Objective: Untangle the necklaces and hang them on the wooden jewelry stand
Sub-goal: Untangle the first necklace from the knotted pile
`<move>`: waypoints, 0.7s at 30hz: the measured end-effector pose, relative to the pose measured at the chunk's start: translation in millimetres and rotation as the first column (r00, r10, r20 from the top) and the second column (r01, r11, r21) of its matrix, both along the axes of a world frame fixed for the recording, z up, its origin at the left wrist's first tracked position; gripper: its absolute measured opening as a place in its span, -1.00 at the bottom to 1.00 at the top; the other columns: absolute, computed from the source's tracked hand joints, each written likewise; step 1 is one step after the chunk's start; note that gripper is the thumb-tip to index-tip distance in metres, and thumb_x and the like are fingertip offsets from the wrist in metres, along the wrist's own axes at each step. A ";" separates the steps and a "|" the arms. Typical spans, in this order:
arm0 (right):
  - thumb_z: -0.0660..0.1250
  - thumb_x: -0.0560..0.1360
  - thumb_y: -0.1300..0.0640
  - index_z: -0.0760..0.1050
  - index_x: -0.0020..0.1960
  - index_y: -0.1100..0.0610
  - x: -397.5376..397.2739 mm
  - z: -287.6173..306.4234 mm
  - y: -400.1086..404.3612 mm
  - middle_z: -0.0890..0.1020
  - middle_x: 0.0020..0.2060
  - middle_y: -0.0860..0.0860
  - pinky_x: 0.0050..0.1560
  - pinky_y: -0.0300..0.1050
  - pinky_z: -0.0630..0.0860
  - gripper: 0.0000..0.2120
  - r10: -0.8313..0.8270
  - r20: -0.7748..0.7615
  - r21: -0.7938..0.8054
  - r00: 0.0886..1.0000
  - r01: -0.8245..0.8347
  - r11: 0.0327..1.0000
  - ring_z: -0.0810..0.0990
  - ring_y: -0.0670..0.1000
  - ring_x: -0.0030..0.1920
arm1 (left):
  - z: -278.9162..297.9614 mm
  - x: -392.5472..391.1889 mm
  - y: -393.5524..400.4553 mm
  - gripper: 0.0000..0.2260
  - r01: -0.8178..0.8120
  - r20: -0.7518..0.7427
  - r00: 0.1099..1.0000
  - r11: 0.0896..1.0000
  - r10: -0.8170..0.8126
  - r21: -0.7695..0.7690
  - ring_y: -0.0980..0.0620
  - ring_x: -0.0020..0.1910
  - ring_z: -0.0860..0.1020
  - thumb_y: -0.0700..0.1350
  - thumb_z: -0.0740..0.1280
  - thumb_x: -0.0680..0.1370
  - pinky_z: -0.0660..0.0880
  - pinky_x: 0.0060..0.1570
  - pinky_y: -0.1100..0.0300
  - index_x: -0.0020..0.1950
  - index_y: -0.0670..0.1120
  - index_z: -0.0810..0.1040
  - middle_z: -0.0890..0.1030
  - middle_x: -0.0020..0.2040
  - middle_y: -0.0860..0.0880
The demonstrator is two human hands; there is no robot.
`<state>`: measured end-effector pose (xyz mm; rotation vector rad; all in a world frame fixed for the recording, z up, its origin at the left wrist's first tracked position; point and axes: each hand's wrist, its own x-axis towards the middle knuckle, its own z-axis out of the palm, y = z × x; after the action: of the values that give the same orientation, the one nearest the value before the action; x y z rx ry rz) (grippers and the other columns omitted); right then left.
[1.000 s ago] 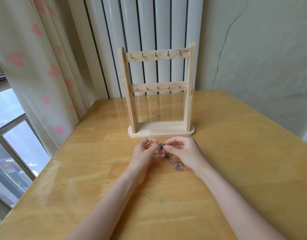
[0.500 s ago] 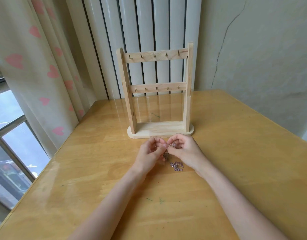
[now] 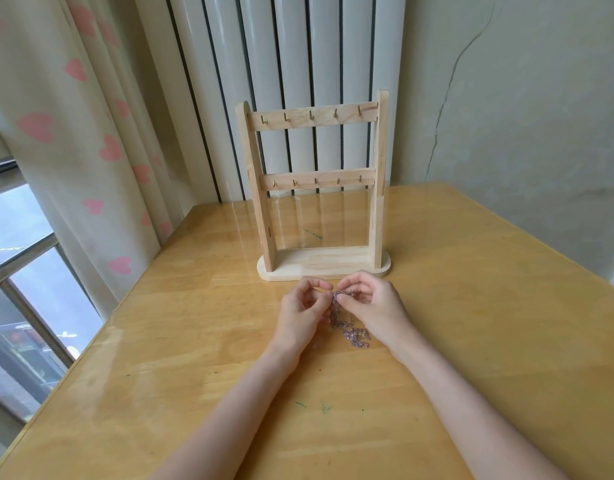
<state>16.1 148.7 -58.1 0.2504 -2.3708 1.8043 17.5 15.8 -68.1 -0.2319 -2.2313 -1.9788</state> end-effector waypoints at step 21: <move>0.35 0.44 0.33 0.64 -0.11 0.19 -2.7 -7.6 -8.3 0.51 -0.28 -0.11 -0.24 -0.48 0.35 -0.88 -0.081 -0.279 0.168 0.957 0.131 0.977 0.48 -0.28 -0.27 | 4.5 3.3 -0.5 -0.83 0.003 0.011 1.000 0.996 -0.004 0.093 0.23 -0.42 0.51 -0.37 0.28 0.50 0.49 -0.34 0.39 -0.06 -0.12 0.54 0.57 -0.33 -0.02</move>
<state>13.4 140.4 -65.7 0.3592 -2.3069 1.4032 20.8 15.4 -63.6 -0.2140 -2.1401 -2.0847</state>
